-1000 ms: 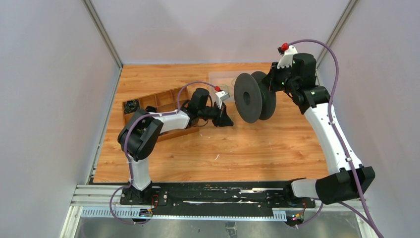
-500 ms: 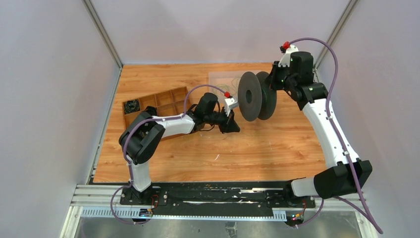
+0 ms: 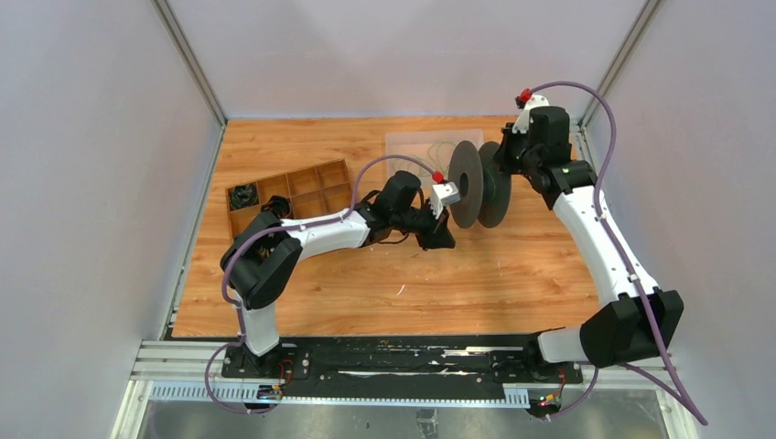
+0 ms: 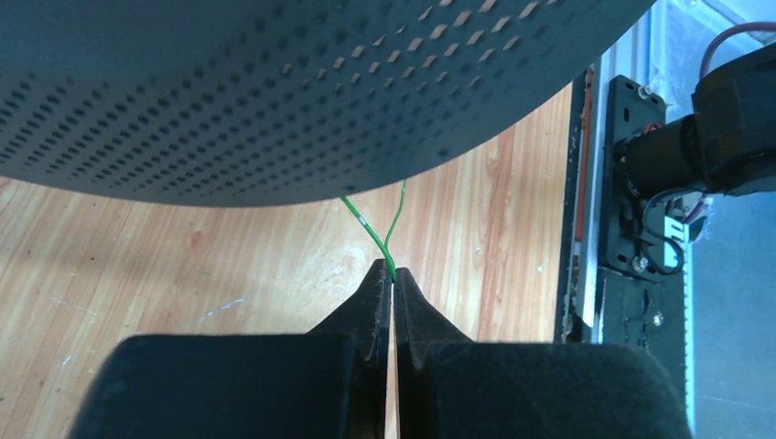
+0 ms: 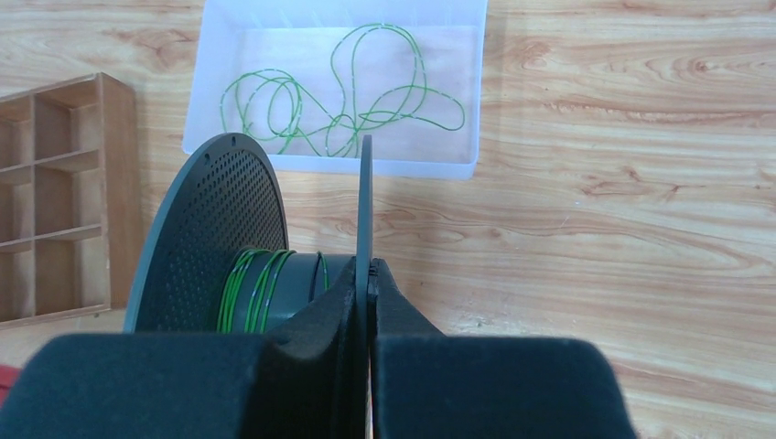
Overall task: Wrap the cables
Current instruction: Wrap the cable around the cable reel.
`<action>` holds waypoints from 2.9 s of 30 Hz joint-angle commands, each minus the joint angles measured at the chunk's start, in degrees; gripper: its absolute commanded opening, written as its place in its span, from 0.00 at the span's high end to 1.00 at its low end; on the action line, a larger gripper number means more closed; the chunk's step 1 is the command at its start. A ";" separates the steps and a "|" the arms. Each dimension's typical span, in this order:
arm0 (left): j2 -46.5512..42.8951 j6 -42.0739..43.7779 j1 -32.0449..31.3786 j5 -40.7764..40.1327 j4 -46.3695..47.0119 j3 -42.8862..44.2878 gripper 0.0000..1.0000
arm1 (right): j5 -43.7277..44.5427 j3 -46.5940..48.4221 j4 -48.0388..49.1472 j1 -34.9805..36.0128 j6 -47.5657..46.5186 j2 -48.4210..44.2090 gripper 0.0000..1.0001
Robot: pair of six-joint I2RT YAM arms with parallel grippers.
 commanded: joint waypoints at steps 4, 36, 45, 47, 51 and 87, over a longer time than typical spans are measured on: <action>0.41 -2.44 -1.09 -1.40 -11.36 8.73 1.00 | 3.97 -4.54 7.53 0.92 -2.74 -2.62 0.99; 4.89 -3.60 -3.90 -1.95 -25.43 30.75 1.00 | 10.63 -13.04 14.63 6.84 -9.87 -2.05 0.99; 3.76 -5.62 -3.82 -2.78 -24.77 29.15 0.90 | 10.31 -13.22 14.71 7.33 -10.29 -2.39 0.99; 2.88 -5.42 -3.69 -3.22 -24.01 27.53 0.82 | 10.34 -12.40 14.19 7.21 -10.09 -2.50 0.99; 0.63 -4.94 -3.34 -2.83 -21.24 22.64 0.67 | 10.69 -10.50 13.13 6.68 -9.53 -2.71 0.99; -0.61 -15.76 10.33 -1.54 28.23 -5.75 0.02 | -11.76 12.79 -3.17 0.89 -1.73 -6.74 0.99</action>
